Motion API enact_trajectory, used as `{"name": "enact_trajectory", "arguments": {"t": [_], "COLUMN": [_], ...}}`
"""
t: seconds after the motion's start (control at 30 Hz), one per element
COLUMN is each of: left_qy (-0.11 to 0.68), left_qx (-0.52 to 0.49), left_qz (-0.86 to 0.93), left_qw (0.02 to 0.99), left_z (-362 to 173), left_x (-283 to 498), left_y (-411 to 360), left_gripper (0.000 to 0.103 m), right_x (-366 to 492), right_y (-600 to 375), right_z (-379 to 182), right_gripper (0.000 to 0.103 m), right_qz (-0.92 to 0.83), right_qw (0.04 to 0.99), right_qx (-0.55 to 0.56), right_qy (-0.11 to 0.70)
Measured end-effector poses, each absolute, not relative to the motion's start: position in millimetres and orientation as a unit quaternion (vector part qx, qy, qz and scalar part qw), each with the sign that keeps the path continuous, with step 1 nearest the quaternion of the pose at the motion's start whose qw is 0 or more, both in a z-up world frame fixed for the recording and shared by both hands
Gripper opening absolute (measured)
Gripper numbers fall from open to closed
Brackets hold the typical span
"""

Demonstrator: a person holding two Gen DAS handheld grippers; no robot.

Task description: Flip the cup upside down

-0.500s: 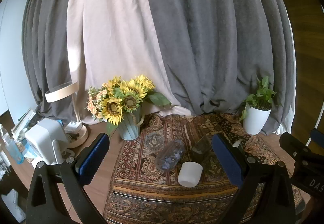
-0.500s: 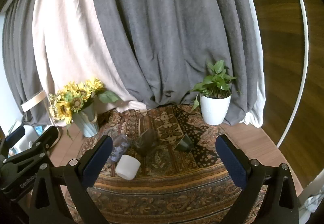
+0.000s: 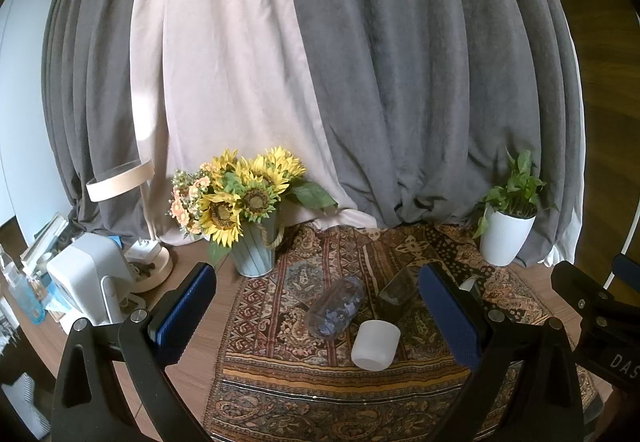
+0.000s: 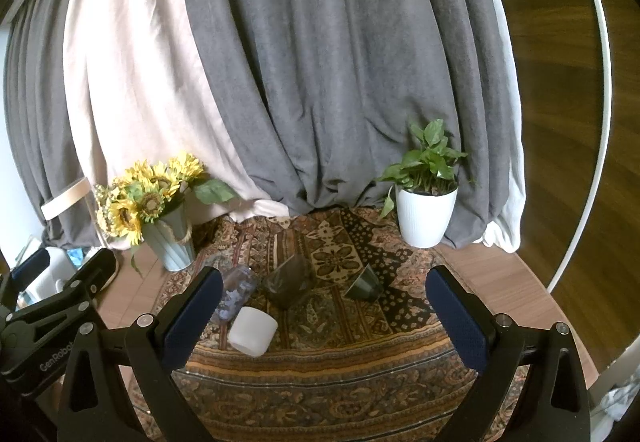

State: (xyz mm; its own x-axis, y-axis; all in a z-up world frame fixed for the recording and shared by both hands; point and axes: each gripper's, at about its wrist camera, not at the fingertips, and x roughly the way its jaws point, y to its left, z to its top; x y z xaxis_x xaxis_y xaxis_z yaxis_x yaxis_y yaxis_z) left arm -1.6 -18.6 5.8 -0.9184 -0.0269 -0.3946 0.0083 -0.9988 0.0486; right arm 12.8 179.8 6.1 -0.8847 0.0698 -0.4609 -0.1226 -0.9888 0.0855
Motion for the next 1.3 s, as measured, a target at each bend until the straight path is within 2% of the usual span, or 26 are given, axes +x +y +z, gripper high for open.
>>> {"name": "enact_trajectory", "arguments": {"t": [0.83, 1.3], "left_qy": [-0.030, -0.039], "left_qx": [0.206, 0.269], "left_qz": [-0.978, -0.962], "left_qw": [0.005, 0.035], "left_z": [5.0, -43.5], "left_x": [-9.2, -55.4], "left_y": [-20.6, -59.0], "left_gripper": [0.103, 0.103], "right_x": [11.2, -42.0], "right_y": [175.9, 136.3], "right_z": [1.9, -47.7], "right_gripper": [0.102, 0.102], "right_qz": [0.969, 0.952], "right_qw": [0.051, 0.029], "right_qx": [-0.237, -0.300], "right_qy": [0.050, 0.047]}}
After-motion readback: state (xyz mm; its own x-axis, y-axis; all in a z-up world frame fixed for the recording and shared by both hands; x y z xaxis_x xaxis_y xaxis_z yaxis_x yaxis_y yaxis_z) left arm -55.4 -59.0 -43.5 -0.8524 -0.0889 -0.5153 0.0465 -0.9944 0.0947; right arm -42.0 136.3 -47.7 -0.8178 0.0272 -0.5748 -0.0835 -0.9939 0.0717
